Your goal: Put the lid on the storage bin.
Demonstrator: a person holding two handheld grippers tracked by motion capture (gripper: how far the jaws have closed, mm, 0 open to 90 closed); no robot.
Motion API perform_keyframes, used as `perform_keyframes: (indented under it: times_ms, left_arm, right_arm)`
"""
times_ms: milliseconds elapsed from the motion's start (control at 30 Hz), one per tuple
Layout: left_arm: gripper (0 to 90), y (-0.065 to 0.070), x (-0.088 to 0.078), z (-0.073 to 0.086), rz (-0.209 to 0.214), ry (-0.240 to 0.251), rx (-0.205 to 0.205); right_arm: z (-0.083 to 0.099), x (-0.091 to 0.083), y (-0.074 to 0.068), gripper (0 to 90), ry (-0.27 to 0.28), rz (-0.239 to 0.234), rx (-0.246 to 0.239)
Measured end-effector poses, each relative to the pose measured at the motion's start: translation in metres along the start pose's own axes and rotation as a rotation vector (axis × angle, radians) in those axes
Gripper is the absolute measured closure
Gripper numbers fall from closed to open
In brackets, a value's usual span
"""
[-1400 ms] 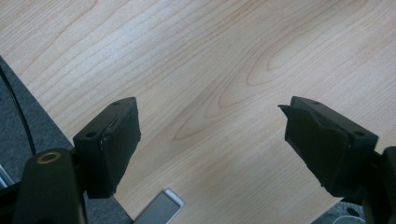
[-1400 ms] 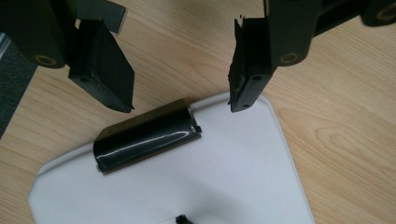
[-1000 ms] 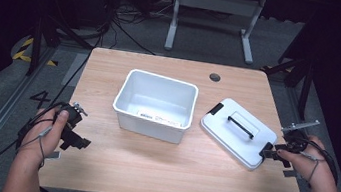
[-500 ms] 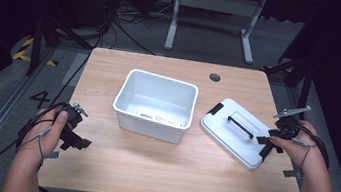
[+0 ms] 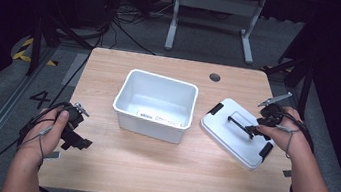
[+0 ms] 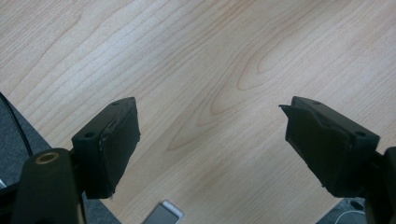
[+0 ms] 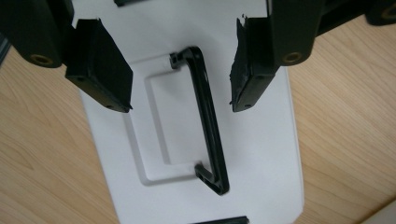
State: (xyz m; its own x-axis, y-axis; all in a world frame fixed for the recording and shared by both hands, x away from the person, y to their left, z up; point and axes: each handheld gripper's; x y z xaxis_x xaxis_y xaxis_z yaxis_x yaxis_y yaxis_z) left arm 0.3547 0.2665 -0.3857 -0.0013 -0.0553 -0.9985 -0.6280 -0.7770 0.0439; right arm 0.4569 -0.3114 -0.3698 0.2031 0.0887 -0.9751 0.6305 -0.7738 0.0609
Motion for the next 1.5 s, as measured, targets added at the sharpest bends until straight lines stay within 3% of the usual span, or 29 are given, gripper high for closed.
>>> perform_keyframes:
  times_ms: [300,733,867,1100,1200,1500]
  left_arm:
    - [18.3,-0.001,0.0,0.0,0.003,0.005,-0.001]
    - [18.1,-0.001,0.0,0.0,-0.003,0.003,0.003]
    - [18.1,-0.001,0.001,0.0,-0.001,0.001,-0.001]
    - [18.1,-0.001,0.0,0.0,-0.004,0.002,0.011]
    - [18.2,-0.001,0.0,0.0,-0.006,0.002,0.009]
    - [18.2,0.0,0.0,-0.001,-0.008,0.002,0.014]
  right_arm:
    - [-0.023,0.009,-0.002,41.7,-0.033,0.0,-0.039]
    - [-0.042,0.037,-0.004,46.7,-0.136,-0.016,-0.086]
    - [-0.044,0.044,-0.005,53.6,-0.168,-0.019,-0.09]
    - [-0.046,0.047,-0.004,81.0,-0.21,-0.02,-0.11]
    - [-0.047,0.045,-0.003,84.6,-0.209,0.017,-0.128]
    - [-0.046,0.04,0.0,85.2,-0.205,0.02,-0.152]
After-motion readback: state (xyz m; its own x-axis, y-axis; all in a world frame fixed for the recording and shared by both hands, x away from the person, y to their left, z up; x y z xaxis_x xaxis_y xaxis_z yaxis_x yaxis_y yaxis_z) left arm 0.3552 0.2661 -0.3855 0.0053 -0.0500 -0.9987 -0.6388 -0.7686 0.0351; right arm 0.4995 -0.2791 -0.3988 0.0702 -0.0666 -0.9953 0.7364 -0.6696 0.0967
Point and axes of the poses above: each handheld gripper's, and its own axes: x roughly forward along the jaws, z roughly out of its underside, y roughly to its right, and after that the axes turned 15 degrees about -y, right-handed
